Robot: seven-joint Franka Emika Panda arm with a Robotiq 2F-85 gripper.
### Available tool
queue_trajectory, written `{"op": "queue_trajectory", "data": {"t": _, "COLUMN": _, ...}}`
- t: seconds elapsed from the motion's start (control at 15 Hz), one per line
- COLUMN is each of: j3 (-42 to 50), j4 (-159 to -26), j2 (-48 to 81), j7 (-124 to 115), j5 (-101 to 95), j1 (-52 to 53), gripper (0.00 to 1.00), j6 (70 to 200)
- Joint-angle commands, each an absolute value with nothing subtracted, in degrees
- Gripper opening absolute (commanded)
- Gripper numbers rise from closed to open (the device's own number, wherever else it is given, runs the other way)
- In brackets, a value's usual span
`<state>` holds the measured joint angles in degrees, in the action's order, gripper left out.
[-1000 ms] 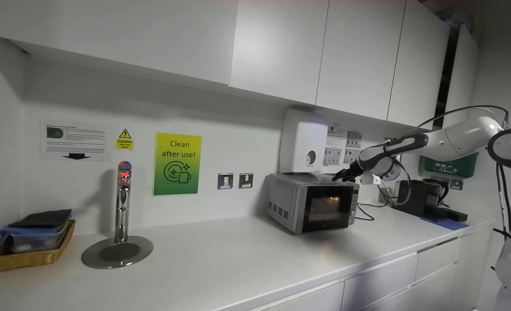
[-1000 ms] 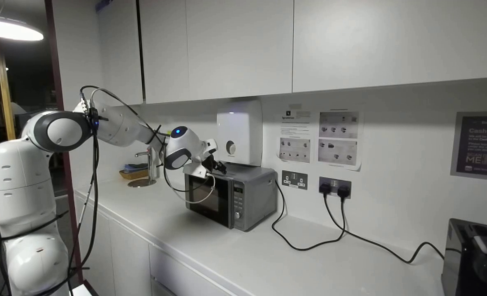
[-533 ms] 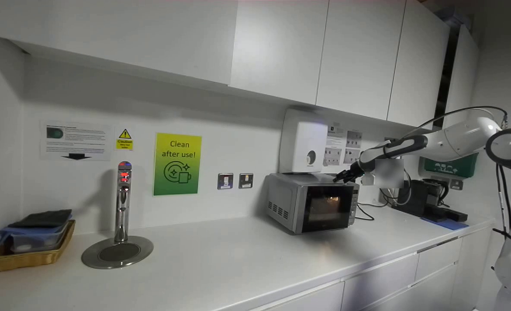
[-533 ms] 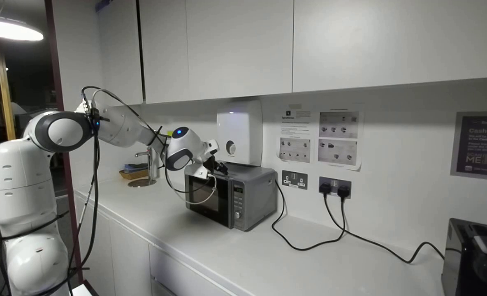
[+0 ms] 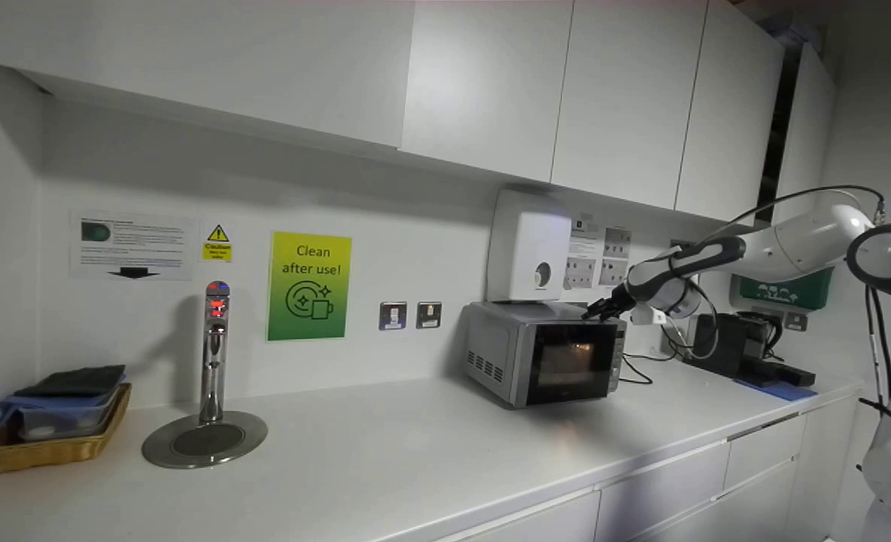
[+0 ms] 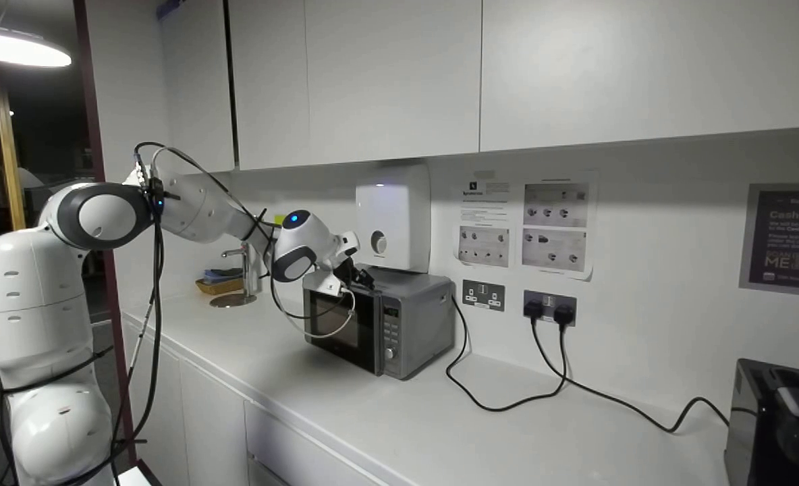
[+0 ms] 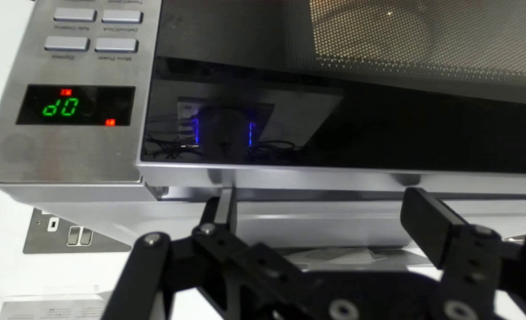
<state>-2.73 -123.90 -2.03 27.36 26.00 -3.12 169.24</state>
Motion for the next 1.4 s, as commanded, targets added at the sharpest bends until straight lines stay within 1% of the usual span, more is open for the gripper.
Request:
{"op": "queue_trajectory", "data": {"t": 0.0, "j3": -2.25, "j4": -125.62, "j2": -3.61, "j7": 28.58, "j5": 25.76, "j1": -3.50, "gripper": 1.00, "j6": 169.07}}
{"op": "queue_trajectory", "data": {"t": 0.6, "j3": -1.33, "j4": -128.69, "j2": -5.96, "j7": 27.90, "j5": 23.61, "j1": -3.94, "gripper": 1.00, "j6": 168.04}}
{"op": "queue_trajectory", "data": {"t": 1.33, "j3": -1.33, "j4": -134.01, "j2": -11.08, "j7": 26.77, "j5": 16.49, "j1": -5.98, "gripper": 1.00, "j6": 163.36}}
